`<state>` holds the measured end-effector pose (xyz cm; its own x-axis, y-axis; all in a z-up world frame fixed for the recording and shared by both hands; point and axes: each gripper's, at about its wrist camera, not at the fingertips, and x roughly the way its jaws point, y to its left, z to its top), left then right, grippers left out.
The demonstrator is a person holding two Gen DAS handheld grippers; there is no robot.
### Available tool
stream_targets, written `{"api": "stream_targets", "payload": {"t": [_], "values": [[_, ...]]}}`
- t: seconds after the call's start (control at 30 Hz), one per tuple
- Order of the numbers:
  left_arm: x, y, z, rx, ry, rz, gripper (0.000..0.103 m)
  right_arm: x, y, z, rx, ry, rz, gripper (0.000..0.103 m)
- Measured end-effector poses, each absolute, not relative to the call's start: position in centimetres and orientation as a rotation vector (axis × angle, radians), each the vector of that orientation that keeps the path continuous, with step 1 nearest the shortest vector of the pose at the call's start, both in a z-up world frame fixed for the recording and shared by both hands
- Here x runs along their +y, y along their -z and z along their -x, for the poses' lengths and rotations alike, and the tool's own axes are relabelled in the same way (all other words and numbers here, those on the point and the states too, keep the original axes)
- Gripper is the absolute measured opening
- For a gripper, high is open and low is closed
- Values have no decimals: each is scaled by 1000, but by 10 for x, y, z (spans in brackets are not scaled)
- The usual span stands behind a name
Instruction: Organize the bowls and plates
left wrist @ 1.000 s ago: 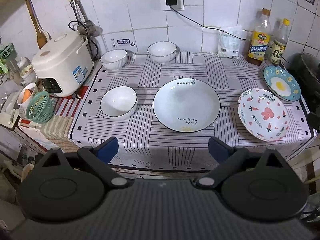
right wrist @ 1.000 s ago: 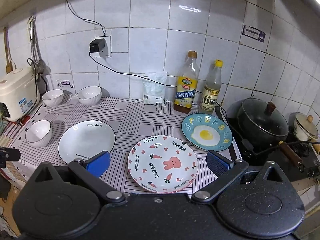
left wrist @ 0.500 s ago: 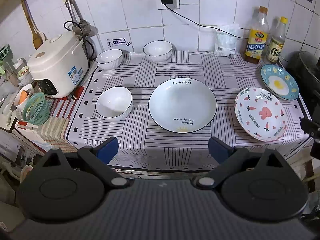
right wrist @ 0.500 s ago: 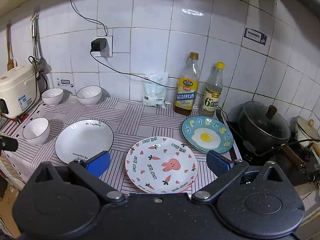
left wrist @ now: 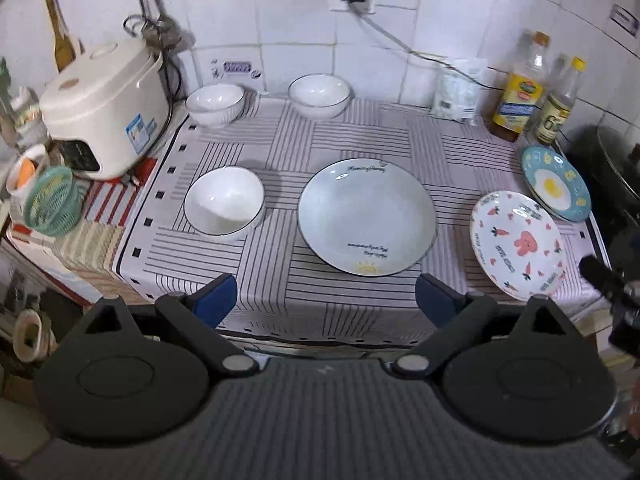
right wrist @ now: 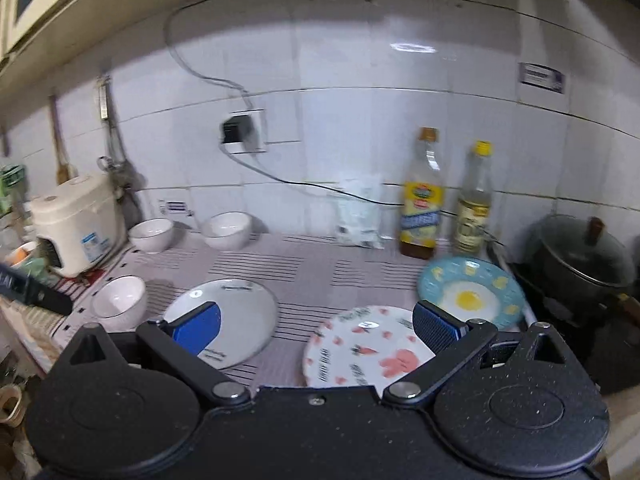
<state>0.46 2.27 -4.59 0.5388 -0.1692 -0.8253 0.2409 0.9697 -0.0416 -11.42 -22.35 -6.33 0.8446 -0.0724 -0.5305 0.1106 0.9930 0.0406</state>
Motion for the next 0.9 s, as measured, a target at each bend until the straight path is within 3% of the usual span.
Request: {"api": "stream_targets", "payload": {"t": [0.23, 0.4, 0.6, 0.77, 0.9], "values": [[33, 98, -55, 1030, 245, -52, 92, -202, 99, 63, 593, -64, -84, 98], [33, 149, -92, 1069, 279, -18, 91, -188, 147, 21, 644, -97, -153, 86], [23, 199, -123, 1115, 298, -33, 77, -177, 207, -8, 739, -74, -251, 72], [14, 220, -135, 1122, 329, -50, 71, -177, 231, -22, 768, -46, -335, 68], [15, 230, -145, 1124, 310, -27, 69, -180, 243, -33, 794, -19, -373, 58]]}}
